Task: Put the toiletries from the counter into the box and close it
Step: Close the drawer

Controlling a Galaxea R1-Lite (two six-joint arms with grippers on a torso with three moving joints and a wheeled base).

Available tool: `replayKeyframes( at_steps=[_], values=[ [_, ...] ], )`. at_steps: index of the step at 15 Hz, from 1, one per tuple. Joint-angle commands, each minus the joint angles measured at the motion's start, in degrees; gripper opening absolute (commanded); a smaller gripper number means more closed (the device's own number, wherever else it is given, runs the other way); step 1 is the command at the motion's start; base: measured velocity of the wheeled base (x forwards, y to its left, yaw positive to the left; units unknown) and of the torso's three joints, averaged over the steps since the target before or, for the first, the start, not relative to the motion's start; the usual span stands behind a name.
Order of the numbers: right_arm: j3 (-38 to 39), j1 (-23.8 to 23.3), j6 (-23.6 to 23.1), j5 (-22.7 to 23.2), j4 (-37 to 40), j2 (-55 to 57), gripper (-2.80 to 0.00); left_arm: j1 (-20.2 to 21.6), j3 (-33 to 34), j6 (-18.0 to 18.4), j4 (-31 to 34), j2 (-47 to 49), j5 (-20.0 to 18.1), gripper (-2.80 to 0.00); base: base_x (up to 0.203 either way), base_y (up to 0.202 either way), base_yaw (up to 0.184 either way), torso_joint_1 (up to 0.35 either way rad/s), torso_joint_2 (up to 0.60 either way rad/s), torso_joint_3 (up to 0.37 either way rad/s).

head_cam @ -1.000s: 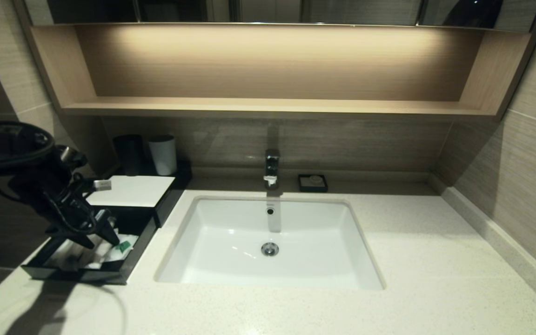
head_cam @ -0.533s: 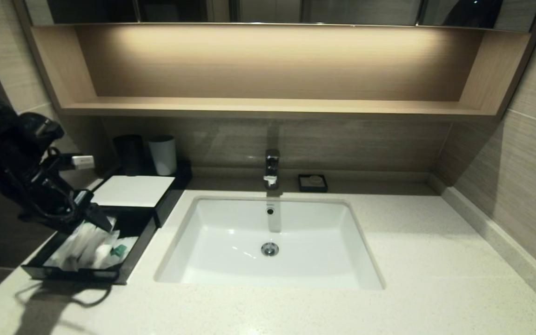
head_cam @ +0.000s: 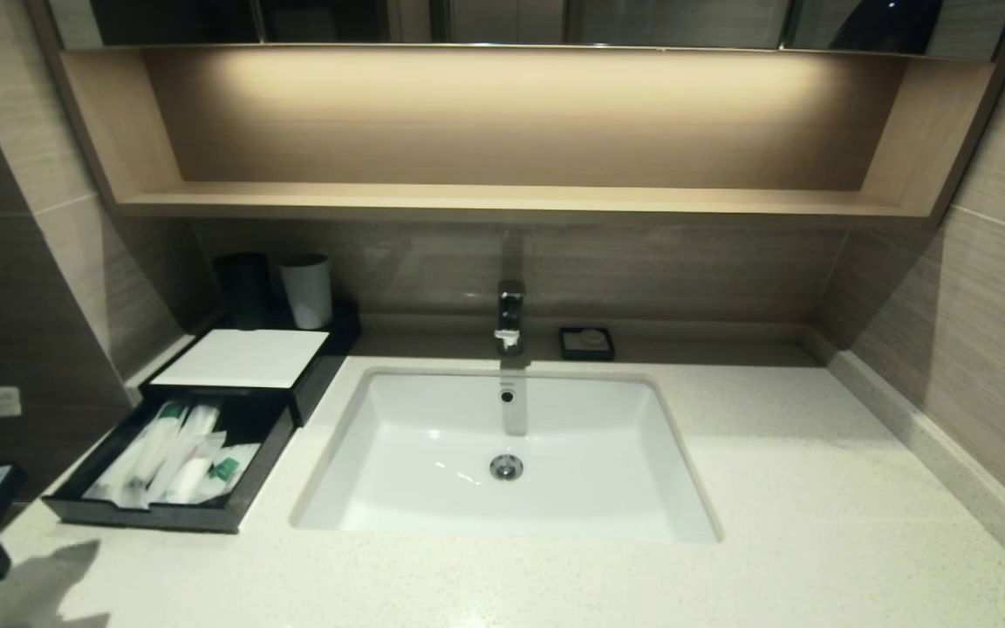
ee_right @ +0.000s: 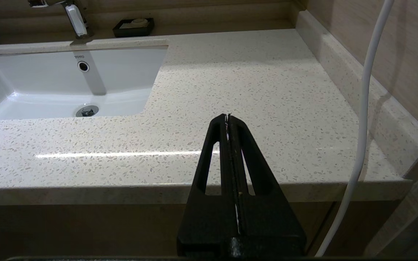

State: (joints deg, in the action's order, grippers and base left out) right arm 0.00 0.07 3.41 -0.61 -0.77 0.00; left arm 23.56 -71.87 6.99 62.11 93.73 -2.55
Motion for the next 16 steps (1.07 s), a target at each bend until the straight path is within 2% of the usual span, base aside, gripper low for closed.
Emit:
replayKeyframes(
  at_steps=[1, 3, 6, 8, 10, 13, 16],
  values=[
    [0.0, 0.0, 0.0, 0.0, 0.0, 0.1, -2.8, 3.3, 3.9, 0.2, -3.4, 1.2, 2.0, -2.8, 0.0, 0.0, 0.0, 0.0, 0.0, 0.0],
    [0.0, 0.0, 0.0, 0.0, 0.0, 0.1, -2.8, 4.3, 6.0, 0.8, -8.5, 5.6, 1.4, -2.8, 0.0, 0.0, 0.0, 0.0, 0.0, 0.0],
    [0.0, 0.0, 0.0, 0.0, 0.0, 0.1, -2.8, 5.8, 7.0, 2.7, -20.0, 12.4, 0.0, -2.8, 0.0, 0.0, 0.0, 0.0, 0.0, 0.0],
    [0.0, 0.0, 0.0, 0.0, 0.0, 0.1, -2.8, 6.1, 5.3, 3.2, -21.5, 14.8, -0.8, -2.8, 0.0, 0.0, 0.0, 0.0, 0.0, 0.0],
    [0.0, 0.0, 0.0, 0.0, 0.0, 0.1, -2.8, 6.1, 3.6, 3.7, -21.9, 15.6, -4.2, -2.8, 0.0, 0.0, 0.0, 0.0, 0.0, 0.0],
    [0.0, 0.0, 0.0, 0.0, 0.0, 0.1, -2.8, 6.1, 3.8, 6.3, -21.9, 16.0, -6.8, -2.8, 0.0, 0.0, 0.0, 0.0, 0.0, 0.0],
    [0.0, 0.0, 0.0, 0.0, 0.0, 0.1, -2.8, 6.2, 4.0, 6.5, -25.0, 16.2, -9.5, -2.8, 0.0, 0.0, 0.0, 0.0, 0.0, 0.0]
  ],
)
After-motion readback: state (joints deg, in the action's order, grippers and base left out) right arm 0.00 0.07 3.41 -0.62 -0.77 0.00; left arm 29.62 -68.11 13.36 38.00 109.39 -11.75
